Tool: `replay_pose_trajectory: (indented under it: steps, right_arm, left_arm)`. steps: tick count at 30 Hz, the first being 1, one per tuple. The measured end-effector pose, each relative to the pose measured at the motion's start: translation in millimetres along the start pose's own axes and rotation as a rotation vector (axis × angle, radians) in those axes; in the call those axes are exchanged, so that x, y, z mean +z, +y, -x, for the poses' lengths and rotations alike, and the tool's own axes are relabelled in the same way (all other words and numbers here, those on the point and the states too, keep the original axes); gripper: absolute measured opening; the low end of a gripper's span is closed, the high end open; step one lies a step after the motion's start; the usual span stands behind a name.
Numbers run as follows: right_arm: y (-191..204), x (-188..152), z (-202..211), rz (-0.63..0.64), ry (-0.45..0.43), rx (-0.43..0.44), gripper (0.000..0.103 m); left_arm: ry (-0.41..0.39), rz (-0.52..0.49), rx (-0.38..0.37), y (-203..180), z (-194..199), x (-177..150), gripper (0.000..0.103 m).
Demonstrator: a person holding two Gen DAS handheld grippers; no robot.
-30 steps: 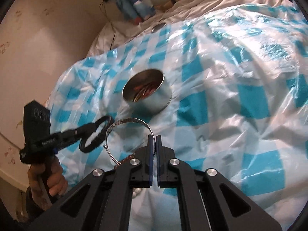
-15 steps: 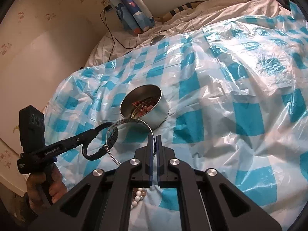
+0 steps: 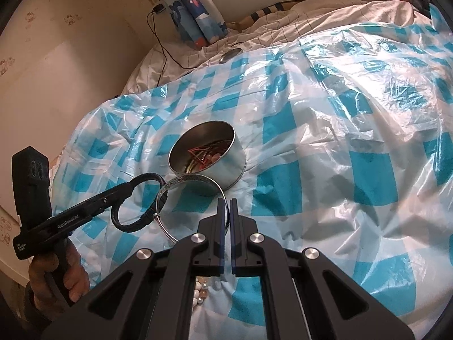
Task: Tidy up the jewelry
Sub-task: 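Carry the silver bangle and black bracelet over the tin with both tools, then open both tools over the tin to drop the bracelets in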
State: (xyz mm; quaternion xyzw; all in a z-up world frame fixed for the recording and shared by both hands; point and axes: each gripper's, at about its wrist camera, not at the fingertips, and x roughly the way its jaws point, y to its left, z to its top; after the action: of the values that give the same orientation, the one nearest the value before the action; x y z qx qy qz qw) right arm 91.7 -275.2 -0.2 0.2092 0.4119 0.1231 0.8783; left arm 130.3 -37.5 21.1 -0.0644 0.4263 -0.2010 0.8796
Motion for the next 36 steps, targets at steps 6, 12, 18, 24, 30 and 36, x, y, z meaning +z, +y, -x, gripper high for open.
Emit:
replay_pose_trajectory:
  steps: [6, 12, 18, 24, 30, 36]
  right_arm:
    - [-0.8, 1.9, -2.2, -0.007, -0.005, 0.003, 0.004]
    - [-1.0, 8.3, -5.4, -0.006, -0.015, -0.007, 0.004]
    - [-8.0, 13.8, -8.5, -0.019, -0.036, -0.022, 0.004]
    - [-4.8, 22.7, -10.6, 0.002, -0.063, -0.036, 0.004]
    - [-9.4, 22.9, -10.1, -0.006, -0.070, -0.045, 0.004]
    - [-5.8, 27.6, -10.8, 0.003, -0.075, -0.047, 0.004]
  left_arm:
    - [-0.005, -0.001, 0.002, -0.2, -2.1, 1.7, 0.009]
    - [-0.010, 0.007, 0.008, 1.8, -7.6, 6.4, 0.009]
    - [-0.007, 0.016, 0.003, 4.9, -13.4, 10.8, 0.009]
    - [-0.019, 0.028, -0.014, 5.5, -18.9, 26.9, 0.009]
    - [-0.013, 0.023, -0.035, -3.8, -42.2, 52.4, 0.009]
    - [0.022, -0.023, -0.005, -19.7, -69.0, 55.6, 0.010]
